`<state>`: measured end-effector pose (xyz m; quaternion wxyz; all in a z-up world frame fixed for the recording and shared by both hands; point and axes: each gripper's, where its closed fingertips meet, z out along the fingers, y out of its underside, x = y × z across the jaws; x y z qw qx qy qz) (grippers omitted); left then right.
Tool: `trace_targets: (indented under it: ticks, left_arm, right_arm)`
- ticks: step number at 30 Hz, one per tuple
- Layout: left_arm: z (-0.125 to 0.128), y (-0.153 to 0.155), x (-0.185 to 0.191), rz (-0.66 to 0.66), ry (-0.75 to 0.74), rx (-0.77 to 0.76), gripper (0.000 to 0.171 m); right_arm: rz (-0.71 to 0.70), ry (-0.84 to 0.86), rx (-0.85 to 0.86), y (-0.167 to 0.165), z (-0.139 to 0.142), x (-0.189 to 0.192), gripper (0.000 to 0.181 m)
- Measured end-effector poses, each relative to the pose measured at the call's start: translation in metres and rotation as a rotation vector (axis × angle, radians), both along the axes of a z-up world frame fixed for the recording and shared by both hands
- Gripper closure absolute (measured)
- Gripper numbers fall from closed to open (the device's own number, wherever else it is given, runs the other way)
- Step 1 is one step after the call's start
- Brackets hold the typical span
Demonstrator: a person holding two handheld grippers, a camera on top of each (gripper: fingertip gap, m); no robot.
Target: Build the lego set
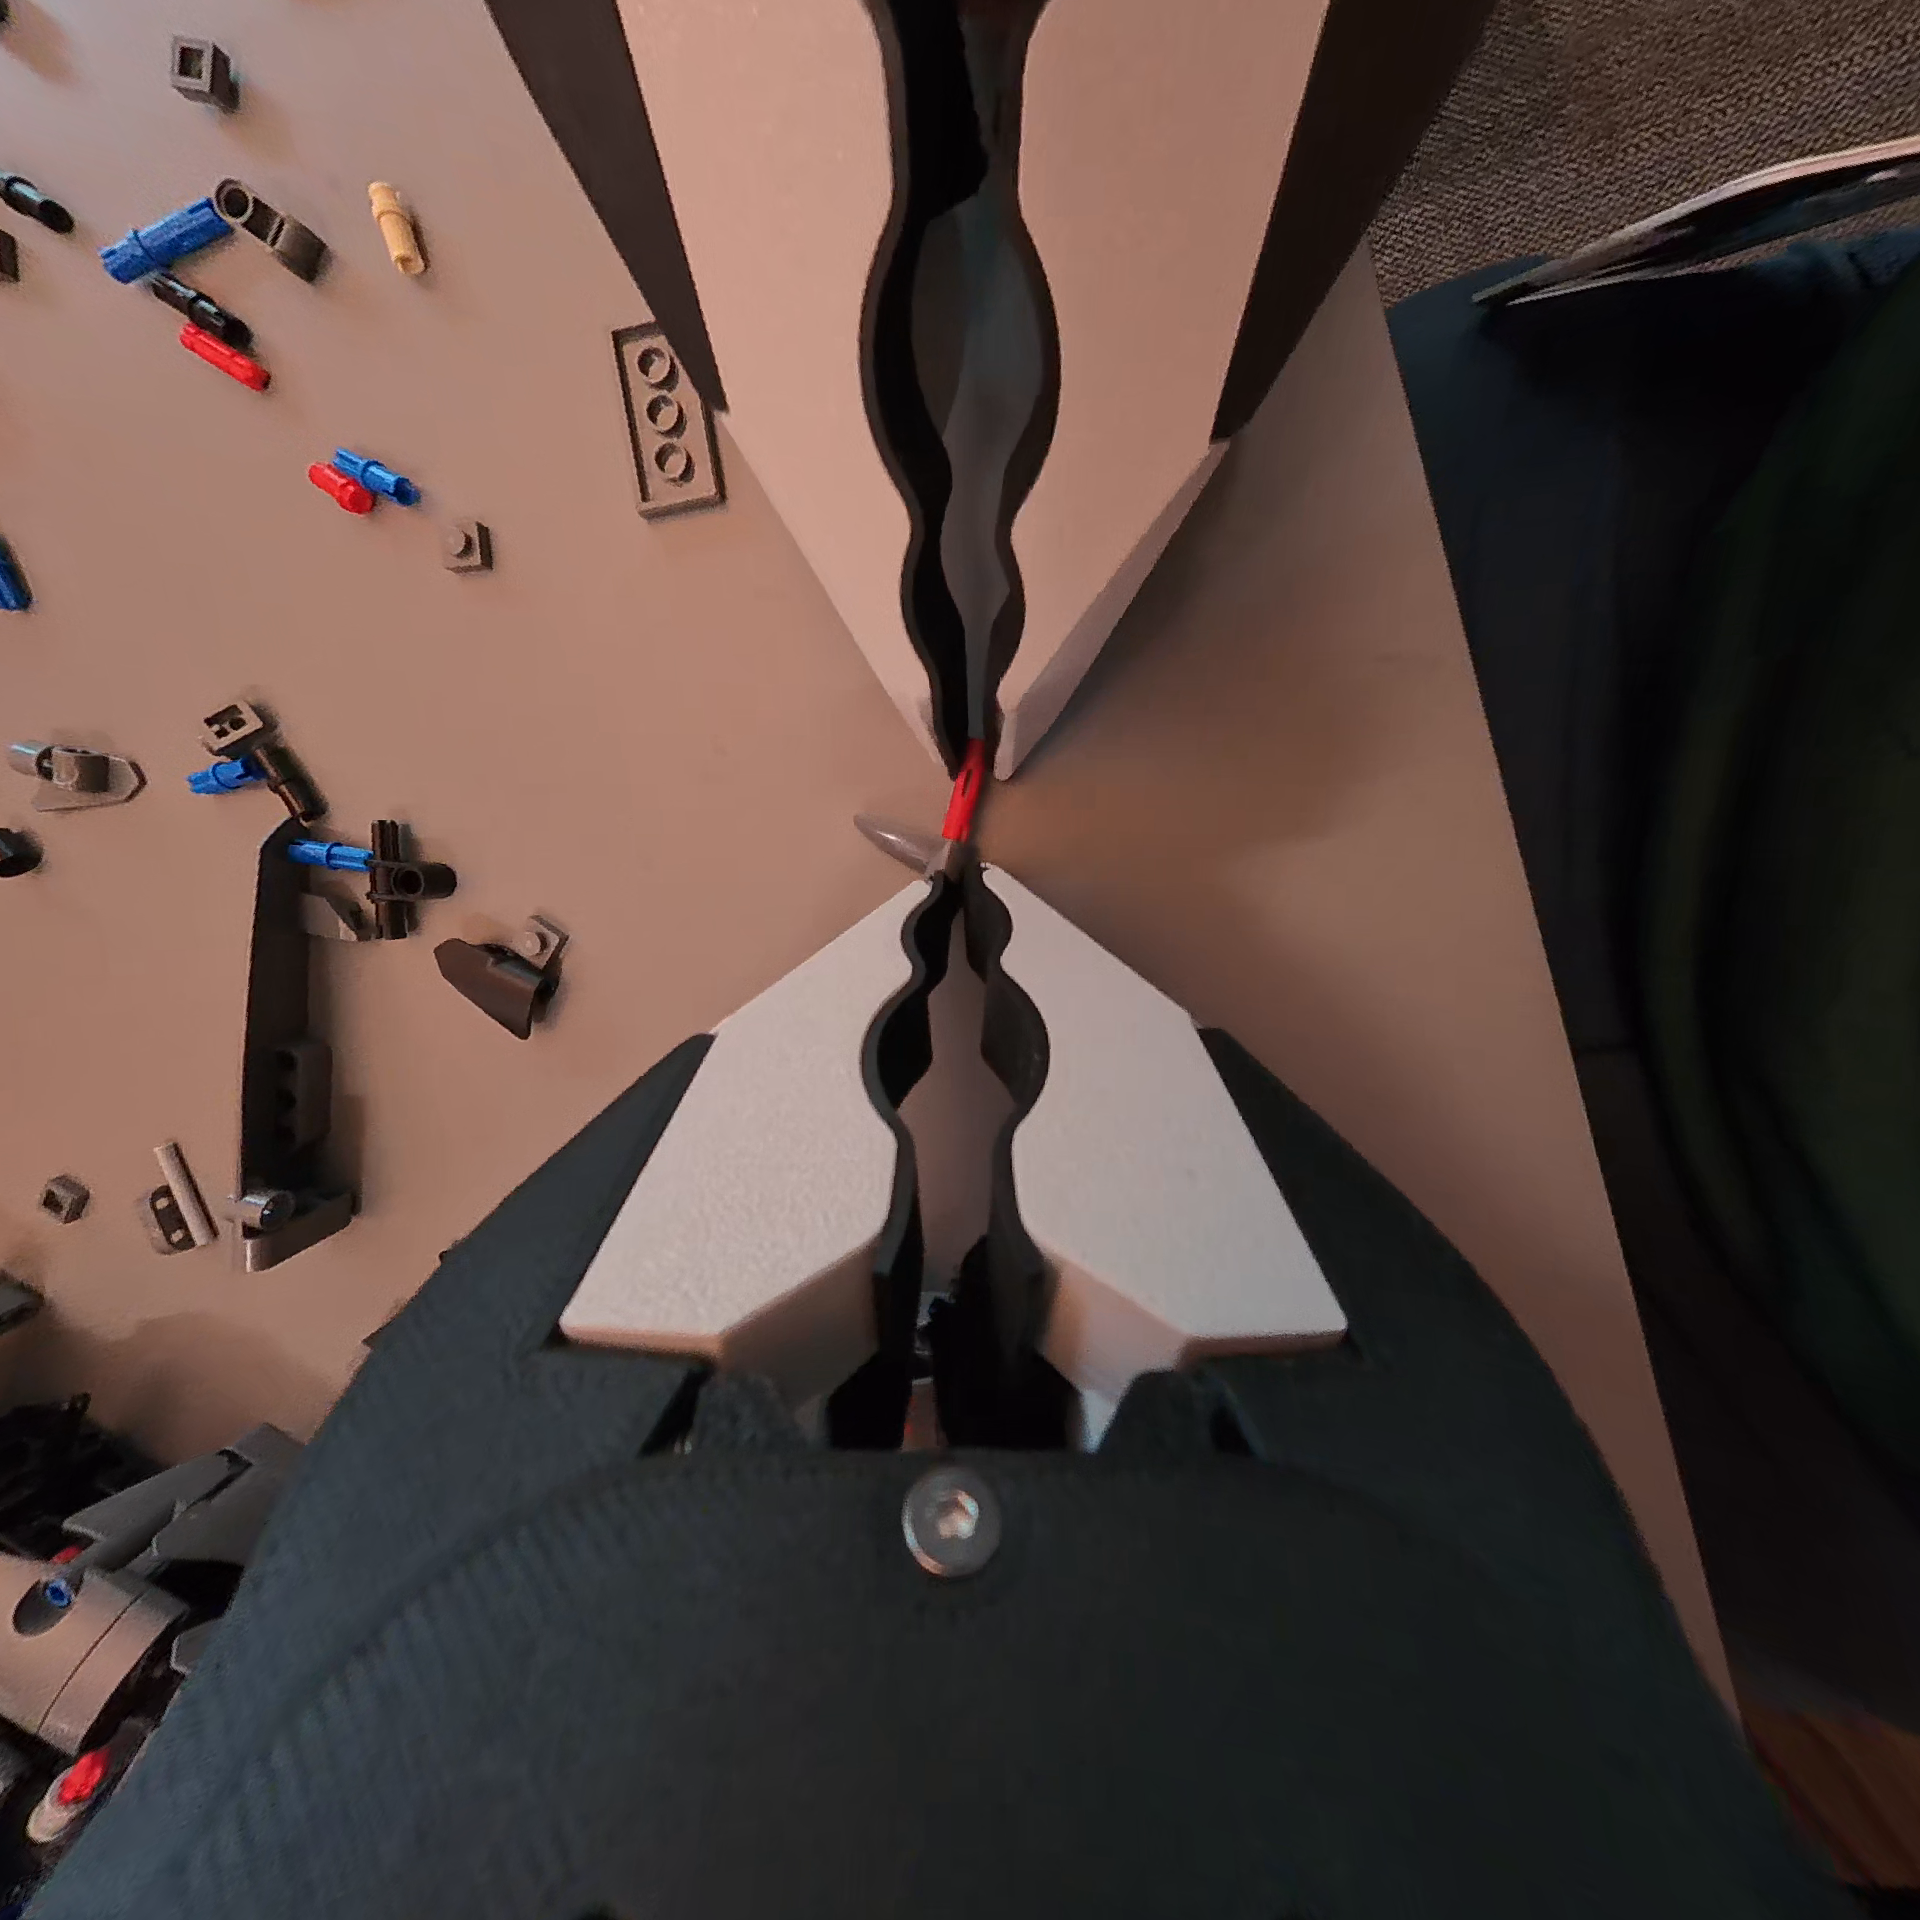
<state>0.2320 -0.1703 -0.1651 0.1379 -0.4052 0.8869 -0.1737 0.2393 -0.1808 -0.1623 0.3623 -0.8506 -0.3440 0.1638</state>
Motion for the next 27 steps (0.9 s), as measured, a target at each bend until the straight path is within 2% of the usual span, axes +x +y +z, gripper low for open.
trace_targets:
  ticks: [13, 15, 19, 23, 25, 27]
  left_arm:
    - [0.002, 0.002, -0.002, 0.023, 0.000, 0.002, 0.171]
    - [0.013, 0.007, -0.002, 0.077, -0.039, -0.003, 0.157]
    - [0.038, 0.014, -0.007, 0.159, -0.164, -0.028, 0.151]
    - [0.035, 0.011, -0.014, 0.171, -0.217, 0.035, 0.149]
    - [0.035, 0.011, -0.014, 0.222, -0.237, -0.006, 0.143]
    - [0.040, 0.012, -0.012, 0.286, -0.277, -0.075, 0.143]
  right_arm:
    - [-0.019, 0.007, 0.017, 0.004, 0.002, 0.000, 0.180]
    - [-0.030, 0.043, 0.035, 0.004, 0.008, -0.002, 0.180]
    - [-0.043, 0.096, 0.066, 0.004, 0.018, -0.004, 0.180]
    - [-0.049, 0.179, 0.094, 0.008, 0.030, -0.007, 0.180]
    - [-0.063, 0.217, 0.125, 0.011, 0.038, -0.006, 0.180]
    - [-0.066, 0.231, 0.170, 0.013, 0.046, -0.005, 0.180]
